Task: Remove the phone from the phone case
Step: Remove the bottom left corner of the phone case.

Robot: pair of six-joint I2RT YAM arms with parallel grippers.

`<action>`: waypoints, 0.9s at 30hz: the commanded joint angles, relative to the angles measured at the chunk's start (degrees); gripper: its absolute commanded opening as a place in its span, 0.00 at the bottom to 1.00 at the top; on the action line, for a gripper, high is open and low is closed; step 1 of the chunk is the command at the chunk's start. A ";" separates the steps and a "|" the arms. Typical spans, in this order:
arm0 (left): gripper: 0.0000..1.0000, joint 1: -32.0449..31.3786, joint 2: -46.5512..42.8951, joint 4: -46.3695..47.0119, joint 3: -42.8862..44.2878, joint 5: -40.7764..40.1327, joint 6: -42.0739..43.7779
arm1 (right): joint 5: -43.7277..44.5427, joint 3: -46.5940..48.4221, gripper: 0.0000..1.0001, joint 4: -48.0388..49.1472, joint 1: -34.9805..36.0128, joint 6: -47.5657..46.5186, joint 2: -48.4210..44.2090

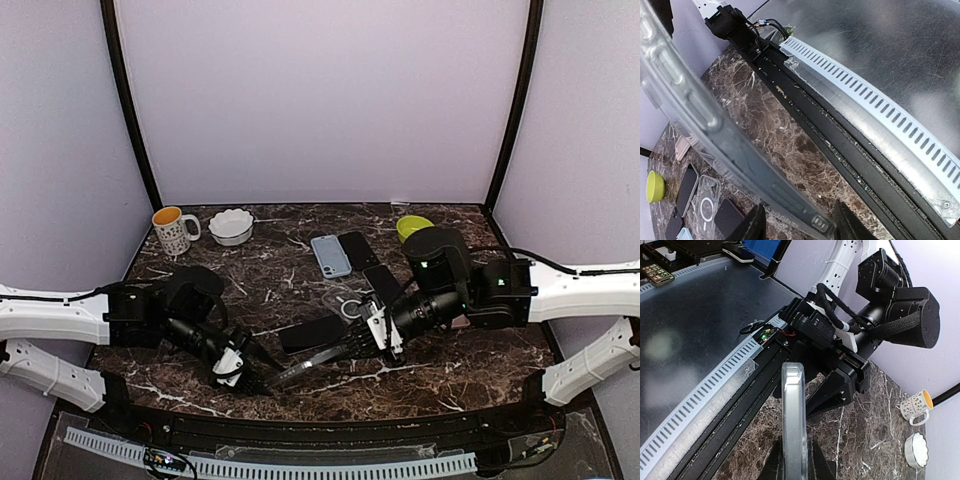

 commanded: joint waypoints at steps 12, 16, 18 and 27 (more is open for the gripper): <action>0.18 -0.62 -4.12 2.46 -2.36 -4.46 -0.30 | 4.85 0.97 0.00 13.09 0.00 -0.72 -3.73; 0.13 -0.62 -4.15 2.26 -2.27 -4.27 0.80 | 3.12 1.08 0.00 12.77 0.01 -0.84 -3.26; 0.11 -0.62 -4.27 2.15 -2.19 -4.25 1.35 | 2.15 1.37 0.00 12.57 0.01 -0.80 -3.21; 0.14 -0.69 -4.43 1.77 -2.09 -1.50 2.41 | -0.09 4.29 0.00 8.81 0.23 -5.68 -1.20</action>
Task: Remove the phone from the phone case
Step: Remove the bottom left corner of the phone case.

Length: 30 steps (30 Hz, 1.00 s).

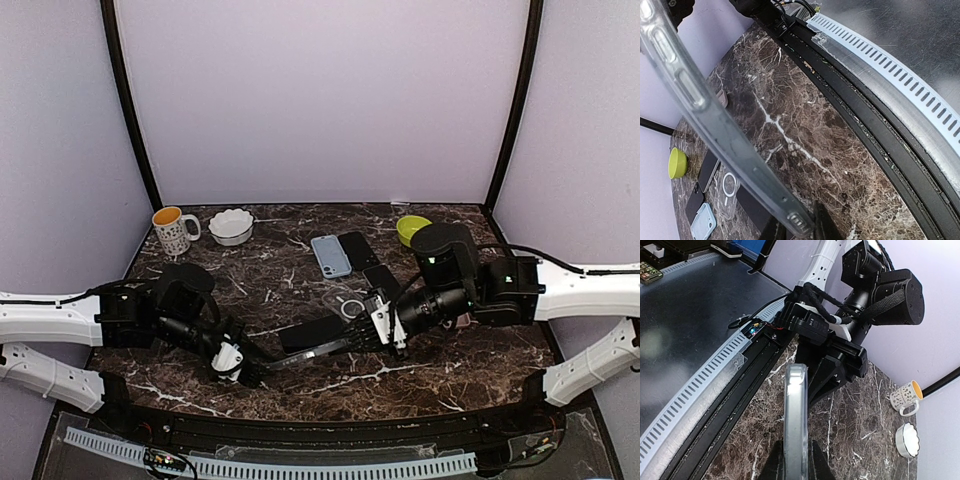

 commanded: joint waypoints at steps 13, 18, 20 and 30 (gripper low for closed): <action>0.11 -2.76 0.41 -3.66 0.34 3.60 5.26 | -4.02 9.07 0.00 2.82 4.11 -11.37 5.84; 0.10 -3.50 0.16 -3.75 0.26 2.55 5.33 | -5.34 9.57 0.00 3.10 4.48 -11.15 7.47; 0.09 -3.68 0.02 -3.55 0.09 2.06 5.32 | -5.66 9.59 0.00 3.69 4.43 -10.83 7.98; 0.36 -3.65 -2.89 -0.76 -2.00 -3.62 4.08 | 0.83 3.86 0.00 13.28 3.51 -0.33 3.32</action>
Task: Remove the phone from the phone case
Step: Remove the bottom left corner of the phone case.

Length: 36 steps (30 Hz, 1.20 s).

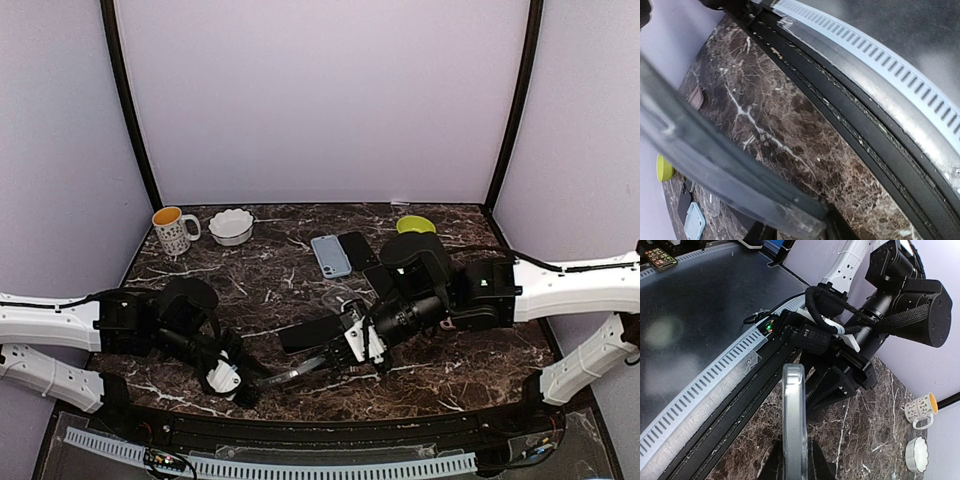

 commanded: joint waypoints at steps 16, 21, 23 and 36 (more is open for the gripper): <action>0.79 22.72 -16.74 32.55 -7.60 16.22 -22.16 | 16.94 -12.52 0.00 46.49 -3.96 26.66 -15.19; 0.74 25.93 -16.69 47.77 -10.40 22.24 -36.16 | 15.16 -15.04 0.00 65.73 -3.85 37.30 -11.05; 0.70 26.46 -15.96 52.71 -10.94 23.35 -40.62 | 14.04 -15.09 0.00 70.20 -3.85 40.12 -8.81; 0.54 28.09 -13.73 69.81 -12.47 32.99 -53.40 | 7.85 -11.78 0.00 78.40 -2.33 48.08 -1.87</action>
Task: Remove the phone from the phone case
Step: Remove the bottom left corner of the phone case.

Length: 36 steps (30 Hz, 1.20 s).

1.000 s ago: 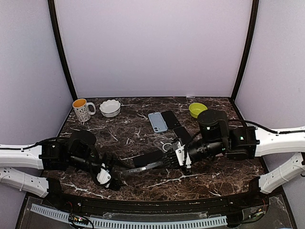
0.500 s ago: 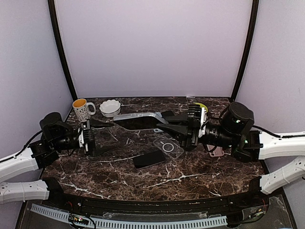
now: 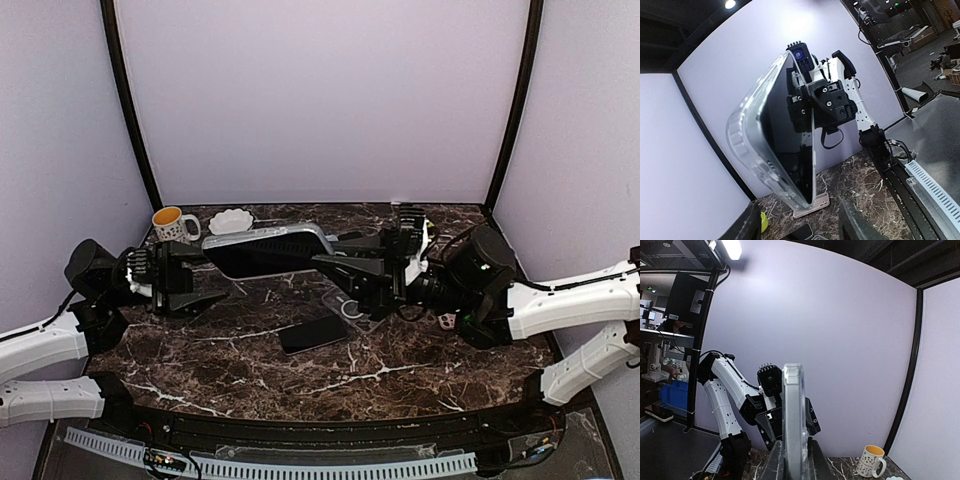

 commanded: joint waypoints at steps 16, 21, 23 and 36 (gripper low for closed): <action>0.36 0.31 1.34 4.97 0.41 9.31 -4.81 | -3.50 5.02 0.00 10.70 1.41 2.94 4.34; 0.31 0.31 1.00 4.21 0.45 9.79 -4.60 | -4.57 5.47 0.00 9.48 1.40 2.42 4.80; 0.30 0.31 0.70 3.63 0.46 9.94 -4.17 | -4.68 5.48 0.00 9.34 1.45 2.41 4.94; 0.30 0.31 0.36 2.21 0.77 11.12 -3.46 | -5.65 5.98 0.00 6.60 1.53 1.27 5.50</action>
